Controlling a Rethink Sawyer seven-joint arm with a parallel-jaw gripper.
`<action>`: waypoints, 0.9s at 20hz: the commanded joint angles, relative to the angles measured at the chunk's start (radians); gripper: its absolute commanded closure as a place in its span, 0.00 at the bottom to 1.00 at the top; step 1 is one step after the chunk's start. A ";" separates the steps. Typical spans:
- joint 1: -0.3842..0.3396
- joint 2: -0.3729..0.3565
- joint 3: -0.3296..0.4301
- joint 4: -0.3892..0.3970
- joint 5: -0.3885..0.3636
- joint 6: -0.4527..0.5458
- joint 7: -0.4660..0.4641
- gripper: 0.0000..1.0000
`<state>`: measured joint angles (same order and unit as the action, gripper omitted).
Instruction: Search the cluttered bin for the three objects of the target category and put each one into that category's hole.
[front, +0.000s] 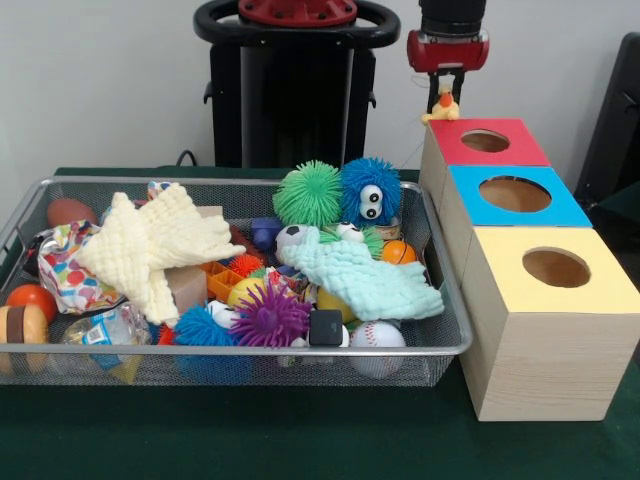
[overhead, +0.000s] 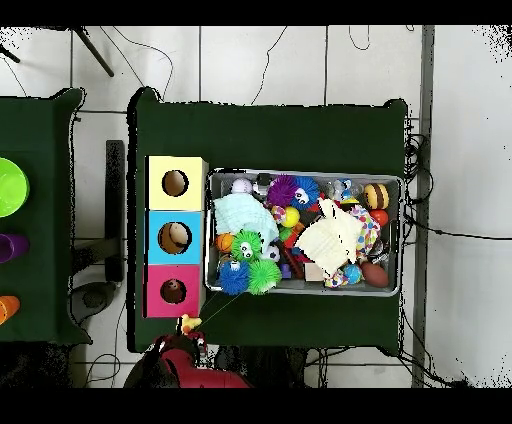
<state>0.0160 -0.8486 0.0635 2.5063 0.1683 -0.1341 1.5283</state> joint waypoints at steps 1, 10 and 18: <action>0.033 0.027 0.026 -0.137 0.076 0.024 0.235 1.00; 0.069 -0.006 -0.019 -0.205 0.113 0.184 0.202 1.00; 0.069 -0.015 -0.025 -0.229 0.104 0.237 0.200 1.00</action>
<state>0.0843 -0.8529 0.0099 2.4418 0.2132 0.0086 1.5366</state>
